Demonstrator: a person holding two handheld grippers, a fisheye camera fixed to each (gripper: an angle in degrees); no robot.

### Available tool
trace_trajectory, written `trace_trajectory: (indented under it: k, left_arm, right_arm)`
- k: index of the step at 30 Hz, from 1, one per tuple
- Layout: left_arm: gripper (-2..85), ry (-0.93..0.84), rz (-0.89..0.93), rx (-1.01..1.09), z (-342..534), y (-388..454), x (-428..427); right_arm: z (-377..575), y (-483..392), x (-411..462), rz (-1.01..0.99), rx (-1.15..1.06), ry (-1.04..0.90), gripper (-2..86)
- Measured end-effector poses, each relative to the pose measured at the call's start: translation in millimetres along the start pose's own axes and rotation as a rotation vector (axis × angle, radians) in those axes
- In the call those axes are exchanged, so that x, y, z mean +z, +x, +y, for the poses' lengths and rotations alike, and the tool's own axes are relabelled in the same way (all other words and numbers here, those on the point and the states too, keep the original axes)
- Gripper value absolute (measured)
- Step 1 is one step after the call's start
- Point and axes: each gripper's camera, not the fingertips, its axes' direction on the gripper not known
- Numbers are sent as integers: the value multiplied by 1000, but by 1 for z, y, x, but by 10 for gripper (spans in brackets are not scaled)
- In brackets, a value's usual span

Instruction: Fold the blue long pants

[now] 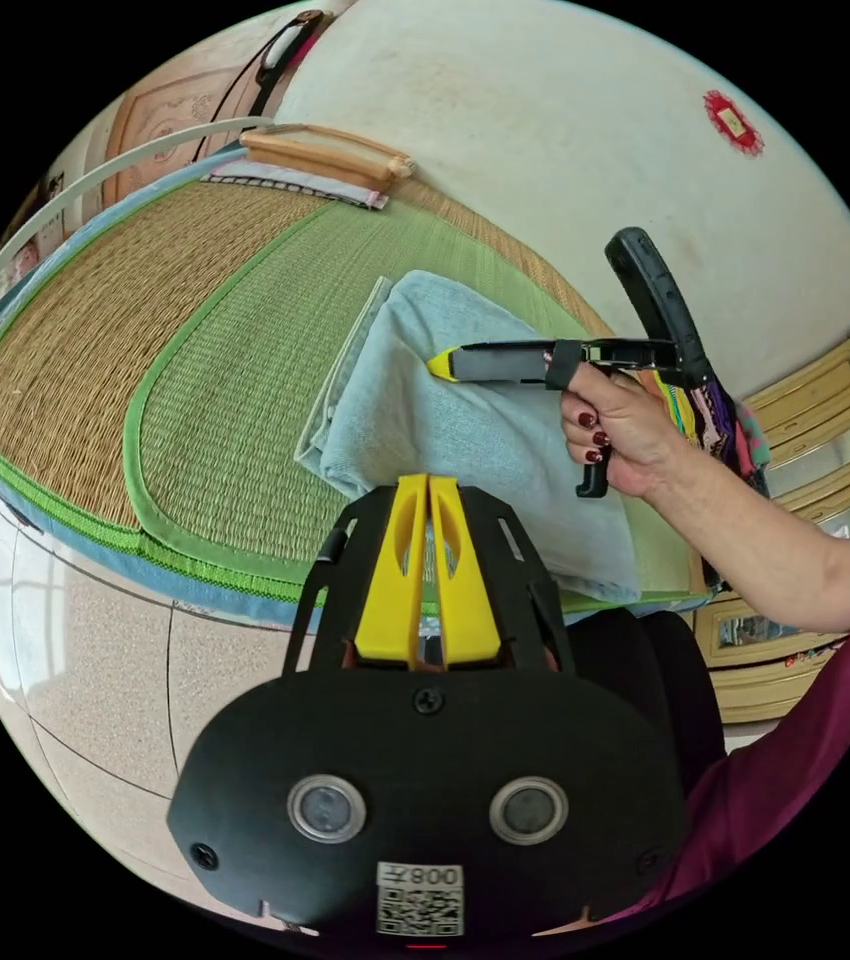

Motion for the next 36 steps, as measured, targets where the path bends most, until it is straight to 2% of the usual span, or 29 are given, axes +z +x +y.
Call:
trace_trajectory:
  k: [5, 10, 14, 18, 20, 23, 26, 32, 36]
  left_arm:
    - [1, -7, -28, 22, -14, 17, -17]
    - [1, -5, 0, -30, -17, 14, -13]
    - [1, -14, 9, -43, -28, 17, -21]
    - [0, -1, -20, -25, -35, 28, -32]
    - [0, -48, -3, -46, -41, 23, -25]
    - [0, 1, 9, -60, -50, 25, -40]
    - [0, 60, -15, -45, -60, 28, -61]
    - [0, -69, -71, -30, -78, 25, -38]
    - [1, -37, -54, -33, -85, 31, -55]
  right_arm:
    - [4, 0, -23, -25, -22, 0, 1]
    - [65, -22, -50, -104, -82, 39, 1]
    - [137, -10, -59, -152, -22, 0, 0]
    - [201, 9, -62, -58, 46, -69, 0]
    - [222, 23, -57, -106, 100, -39, 0]
    - [226, 33, -56, -156, 173, -16, 0]
    - [225, 9, -62, -119, 98, -18, 0]
    - [251, 6, -10, -102, 110, -166, 1]
    - [271, 3, -20, -113, 125, -129, 1]
